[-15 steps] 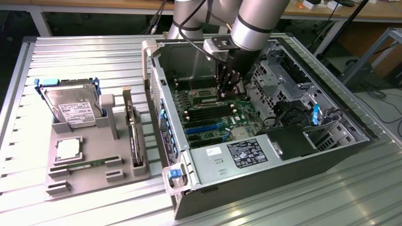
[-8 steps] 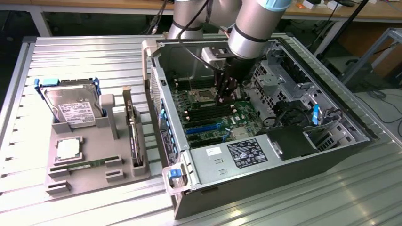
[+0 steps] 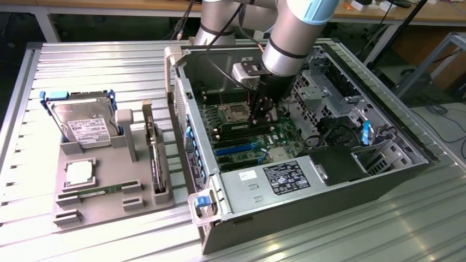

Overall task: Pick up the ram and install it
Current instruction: 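Insert the ram into the slot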

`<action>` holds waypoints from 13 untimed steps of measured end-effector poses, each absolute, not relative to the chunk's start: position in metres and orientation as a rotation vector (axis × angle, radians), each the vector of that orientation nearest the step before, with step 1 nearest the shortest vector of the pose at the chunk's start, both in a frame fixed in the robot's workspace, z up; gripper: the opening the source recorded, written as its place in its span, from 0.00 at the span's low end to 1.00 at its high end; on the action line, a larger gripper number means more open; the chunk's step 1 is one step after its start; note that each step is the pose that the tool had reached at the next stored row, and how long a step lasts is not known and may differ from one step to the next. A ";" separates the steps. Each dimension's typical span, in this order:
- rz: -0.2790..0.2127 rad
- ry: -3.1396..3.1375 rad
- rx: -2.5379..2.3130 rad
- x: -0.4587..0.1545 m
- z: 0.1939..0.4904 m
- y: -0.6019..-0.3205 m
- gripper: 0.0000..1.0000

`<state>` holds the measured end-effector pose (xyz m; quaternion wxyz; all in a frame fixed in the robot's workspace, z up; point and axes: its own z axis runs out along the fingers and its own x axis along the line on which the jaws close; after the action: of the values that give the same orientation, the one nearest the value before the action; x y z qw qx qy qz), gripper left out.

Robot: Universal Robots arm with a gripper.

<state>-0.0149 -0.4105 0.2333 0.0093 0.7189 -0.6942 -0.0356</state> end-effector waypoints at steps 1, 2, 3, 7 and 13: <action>-0.111 -2.168 2.245 -0.015 0.232 -0.411 0.14; -0.111 -2.168 2.245 -0.015 0.230 -0.411 0.14; -0.111 -2.168 2.245 -0.015 0.230 -0.411 0.14; -0.111 -2.168 2.245 -0.015 0.230 -0.411 0.14; -0.111 -2.168 2.245 -0.015 0.230 -0.414 0.14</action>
<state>-0.0151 -0.4135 0.2300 0.0093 0.7189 -0.6941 -0.0356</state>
